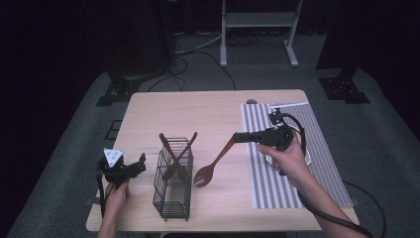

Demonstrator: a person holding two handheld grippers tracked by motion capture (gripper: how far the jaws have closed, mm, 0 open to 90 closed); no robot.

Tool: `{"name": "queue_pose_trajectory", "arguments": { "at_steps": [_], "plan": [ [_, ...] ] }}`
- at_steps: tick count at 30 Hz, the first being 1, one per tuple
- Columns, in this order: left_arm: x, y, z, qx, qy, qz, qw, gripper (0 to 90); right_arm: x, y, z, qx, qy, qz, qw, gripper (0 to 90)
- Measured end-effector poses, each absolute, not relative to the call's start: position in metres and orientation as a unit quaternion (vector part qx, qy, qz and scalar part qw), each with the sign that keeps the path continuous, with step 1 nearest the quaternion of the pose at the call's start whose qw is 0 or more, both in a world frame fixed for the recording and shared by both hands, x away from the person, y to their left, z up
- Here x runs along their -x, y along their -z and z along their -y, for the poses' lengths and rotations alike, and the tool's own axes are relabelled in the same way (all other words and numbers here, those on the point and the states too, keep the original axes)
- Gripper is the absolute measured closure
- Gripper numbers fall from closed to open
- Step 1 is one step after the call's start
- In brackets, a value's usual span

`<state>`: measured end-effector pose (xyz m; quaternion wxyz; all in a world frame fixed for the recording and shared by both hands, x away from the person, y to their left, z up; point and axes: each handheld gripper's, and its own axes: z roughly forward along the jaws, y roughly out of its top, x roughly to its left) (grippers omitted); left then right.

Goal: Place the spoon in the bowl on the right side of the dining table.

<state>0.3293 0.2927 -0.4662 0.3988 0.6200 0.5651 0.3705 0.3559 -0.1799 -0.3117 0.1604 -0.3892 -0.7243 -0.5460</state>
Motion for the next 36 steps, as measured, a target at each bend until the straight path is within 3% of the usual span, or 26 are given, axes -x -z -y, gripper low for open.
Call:
{"name": "queue_pose_trajectory", "arguments": {
  "at_steps": [36],
  "plan": [
    [-0.329,0.466,-0.293,-0.619,-0.371,-0.565,0.399,0.0,-0.368,0.348,0.214,0.443,0.534,0.703,0.157,83.2]
  ]
}}
